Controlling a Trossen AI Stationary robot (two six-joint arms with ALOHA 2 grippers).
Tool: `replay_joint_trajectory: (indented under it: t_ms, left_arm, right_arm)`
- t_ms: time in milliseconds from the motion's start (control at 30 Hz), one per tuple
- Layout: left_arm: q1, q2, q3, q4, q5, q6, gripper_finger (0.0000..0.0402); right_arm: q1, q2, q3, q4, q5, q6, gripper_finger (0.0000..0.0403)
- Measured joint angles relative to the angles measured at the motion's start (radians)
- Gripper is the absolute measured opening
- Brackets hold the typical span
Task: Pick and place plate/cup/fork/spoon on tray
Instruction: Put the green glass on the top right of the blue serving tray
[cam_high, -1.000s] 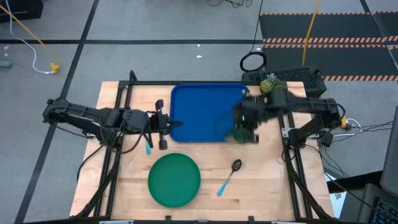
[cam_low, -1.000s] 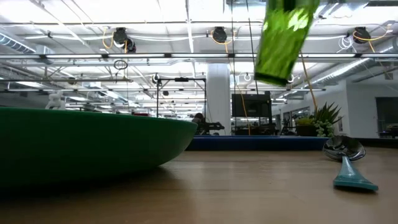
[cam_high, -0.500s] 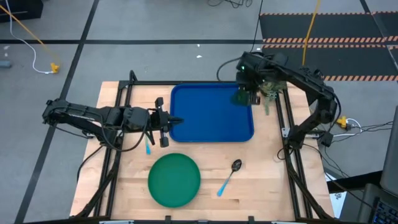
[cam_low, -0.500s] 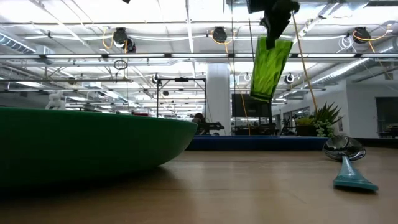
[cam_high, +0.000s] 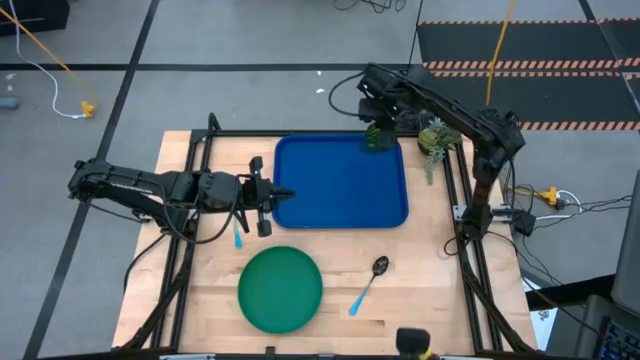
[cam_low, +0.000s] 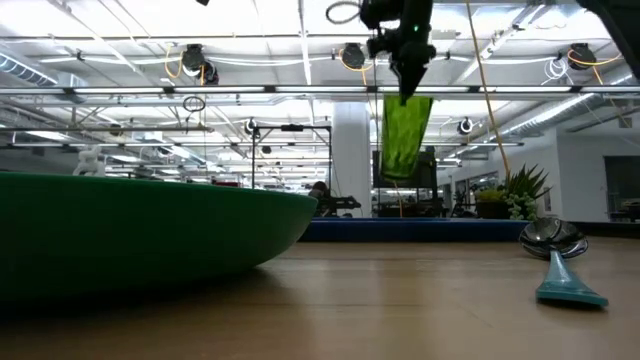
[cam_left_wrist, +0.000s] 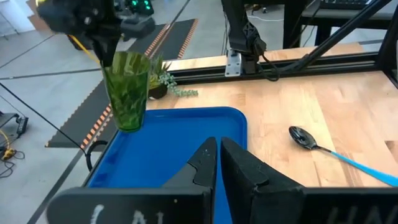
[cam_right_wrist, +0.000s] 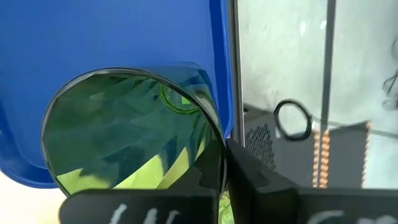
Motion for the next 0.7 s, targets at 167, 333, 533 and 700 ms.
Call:
replay_joint_trajectory:
  t_ms: [167,333,533,700]
  left_arm:
    - [-0.003,0.000,0.000,-0.002,0.000,-0.009,0.0026]
    - [-0.003,0.000,0.000,-0.002,0.000,-0.034,0.0026]
    - [-0.003,0.000,0.000,-0.001,0.009,-0.058,0.0026]
    - [-0.003,0.000,0.000,-0.001,0.042,-0.061,0.0026]
  right_arm:
    - [-0.072,0.042,0.001,-0.051,-0.040,0.031,0.0000]
    - [-0.126,0.064,0.001,-0.050,-0.082,0.055,0.0000]
    - [-0.190,0.088,0.001,-0.059,-0.188,0.083,0.0000]
    - [-0.232,0.124,0.001,-0.059,-0.182,0.105,0.0000]
